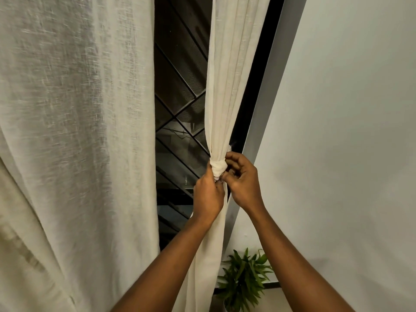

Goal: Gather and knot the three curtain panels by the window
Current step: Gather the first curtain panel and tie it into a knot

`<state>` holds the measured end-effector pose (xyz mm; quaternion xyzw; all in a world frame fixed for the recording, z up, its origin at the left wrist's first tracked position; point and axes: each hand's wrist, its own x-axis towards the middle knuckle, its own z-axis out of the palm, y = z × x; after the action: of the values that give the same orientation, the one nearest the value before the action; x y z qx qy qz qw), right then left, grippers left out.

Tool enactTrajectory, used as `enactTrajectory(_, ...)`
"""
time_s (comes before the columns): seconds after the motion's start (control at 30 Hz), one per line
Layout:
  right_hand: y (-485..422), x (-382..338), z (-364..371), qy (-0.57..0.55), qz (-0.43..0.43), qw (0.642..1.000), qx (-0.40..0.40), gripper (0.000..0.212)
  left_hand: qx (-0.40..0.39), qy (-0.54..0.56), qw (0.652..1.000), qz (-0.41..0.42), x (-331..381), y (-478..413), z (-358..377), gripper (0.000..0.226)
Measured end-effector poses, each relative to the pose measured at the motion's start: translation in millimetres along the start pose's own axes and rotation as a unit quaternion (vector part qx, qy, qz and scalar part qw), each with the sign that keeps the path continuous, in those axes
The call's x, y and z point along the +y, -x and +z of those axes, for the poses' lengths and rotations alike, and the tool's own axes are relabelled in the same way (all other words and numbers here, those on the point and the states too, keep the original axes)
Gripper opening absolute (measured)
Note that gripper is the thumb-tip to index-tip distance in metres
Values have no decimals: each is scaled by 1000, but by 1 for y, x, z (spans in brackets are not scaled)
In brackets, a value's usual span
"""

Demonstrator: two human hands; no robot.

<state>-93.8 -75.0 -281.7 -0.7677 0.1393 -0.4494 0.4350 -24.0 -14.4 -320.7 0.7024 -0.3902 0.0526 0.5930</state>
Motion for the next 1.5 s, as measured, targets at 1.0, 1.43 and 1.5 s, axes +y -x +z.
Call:
enactTrajectory(1.0, -17, -23, -44, 278, -41, 924, -258, 7, -47, -46, 997, -37, -10, 13, -6, 41)
enactTrajectory(1.43, -19, -49, -48, 185, 147, 912, -335, 15, -74, -4, 997, -35, -6, 24, -1, 42)
enactTrajectory(1.5, -15, -40, -49, 175, 101, 940, -275, 11, -71, -2, 997, -33, -7, 25, -2, 41)
